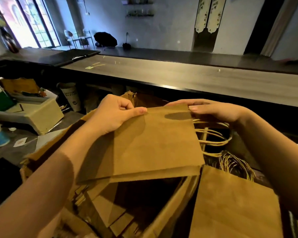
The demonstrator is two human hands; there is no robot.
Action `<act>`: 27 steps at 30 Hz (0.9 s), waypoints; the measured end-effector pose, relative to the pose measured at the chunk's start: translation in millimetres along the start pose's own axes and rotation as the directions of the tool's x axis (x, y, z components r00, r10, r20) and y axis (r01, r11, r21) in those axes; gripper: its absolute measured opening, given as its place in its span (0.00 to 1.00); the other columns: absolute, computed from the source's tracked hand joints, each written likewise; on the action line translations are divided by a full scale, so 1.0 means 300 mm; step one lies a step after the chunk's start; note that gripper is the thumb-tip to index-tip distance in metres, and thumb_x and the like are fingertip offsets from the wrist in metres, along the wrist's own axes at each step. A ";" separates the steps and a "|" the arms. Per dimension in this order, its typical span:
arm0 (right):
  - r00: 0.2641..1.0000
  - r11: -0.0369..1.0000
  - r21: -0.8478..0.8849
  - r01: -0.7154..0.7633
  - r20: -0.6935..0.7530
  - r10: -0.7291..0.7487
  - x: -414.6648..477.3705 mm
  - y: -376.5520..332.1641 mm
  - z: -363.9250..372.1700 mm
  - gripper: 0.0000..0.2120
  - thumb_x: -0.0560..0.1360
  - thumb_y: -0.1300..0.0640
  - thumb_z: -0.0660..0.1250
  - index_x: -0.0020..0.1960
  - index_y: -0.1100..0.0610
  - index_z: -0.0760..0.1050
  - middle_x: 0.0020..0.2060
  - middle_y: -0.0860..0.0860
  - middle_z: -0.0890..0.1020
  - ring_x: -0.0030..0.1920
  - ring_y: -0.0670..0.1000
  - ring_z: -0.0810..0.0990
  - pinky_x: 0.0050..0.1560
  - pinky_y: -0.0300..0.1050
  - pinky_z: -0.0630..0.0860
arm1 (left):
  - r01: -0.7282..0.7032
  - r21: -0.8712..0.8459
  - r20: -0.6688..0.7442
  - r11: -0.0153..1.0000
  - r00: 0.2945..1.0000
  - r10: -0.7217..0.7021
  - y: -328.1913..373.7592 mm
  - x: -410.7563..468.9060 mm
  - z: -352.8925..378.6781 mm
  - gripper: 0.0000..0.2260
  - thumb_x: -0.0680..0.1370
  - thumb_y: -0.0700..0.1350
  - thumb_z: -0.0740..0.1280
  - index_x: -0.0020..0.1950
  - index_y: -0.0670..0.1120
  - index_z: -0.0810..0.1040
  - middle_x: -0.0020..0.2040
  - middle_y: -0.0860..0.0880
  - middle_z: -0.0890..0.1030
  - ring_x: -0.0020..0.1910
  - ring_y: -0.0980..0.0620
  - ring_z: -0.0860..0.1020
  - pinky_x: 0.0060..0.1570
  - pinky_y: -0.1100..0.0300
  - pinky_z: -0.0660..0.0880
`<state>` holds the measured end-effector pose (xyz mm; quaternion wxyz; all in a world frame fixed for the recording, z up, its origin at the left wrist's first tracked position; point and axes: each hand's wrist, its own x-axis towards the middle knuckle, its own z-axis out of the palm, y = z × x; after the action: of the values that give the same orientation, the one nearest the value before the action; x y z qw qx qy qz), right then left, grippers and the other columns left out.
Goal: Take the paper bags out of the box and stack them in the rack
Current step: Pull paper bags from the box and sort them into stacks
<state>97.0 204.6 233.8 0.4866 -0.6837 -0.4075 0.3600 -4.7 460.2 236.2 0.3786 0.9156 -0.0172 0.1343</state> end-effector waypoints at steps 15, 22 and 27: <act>0.878 0.527 0.702 0.478 -0.366 -0.309 -0.509 0.383 0.104 0.35 0.77 0.45 0.65 0.76 0.59 0.55 0.61 0.60 0.75 0.63 0.59 0.71 0.70 0.56 0.62 | -0.115 0.061 -0.098 0.992 0.988 0.120 0.342 0.060 0.287 0.15 0.77 0.53 0.65 0.41 0.44 0.84 0.39 0.42 0.83 0.42 0.46 0.80 0.47 0.49 0.77; 0.777 0.427 0.658 0.621 -0.588 -0.225 -0.622 0.452 0.252 0.22 0.79 0.59 0.61 0.72 0.61 0.62 0.64 0.59 0.75 0.68 0.60 0.70 0.72 0.58 0.57 | -0.178 -0.017 -0.035 0.984 0.984 0.177 0.516 0.090 0.563 0.19 0.79 0.51 0.63 0.38 0.38 0.81 0.34 0.38 0.79 0.32 0.46 0.74 0.33 0.57 0.66; 0.691 0.392 0.649 0.652 -0.722 0.046 -0.691 0.475 0.381 0.12 0.69 0.56 0.76 0.49 0.61 0.81 0.44 0.57 0.83 0.49 0.53 0.82 0.55 0.50 0.78 | -0.208 -0.074 -0.018 0.975 0.978 0.207 0.545 0.013 0.810 0.20 0.80 0.50 0.61 0.31 0.41 0.74 0.26 0.48 0.72 0.27 0.52 0.71 0.27 0.63 0.63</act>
<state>-59.8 31.3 86.5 0.9323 -0.3120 -0.0964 0.1553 34.0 174.5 185.3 0.3970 0.8931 -0.1156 0.1770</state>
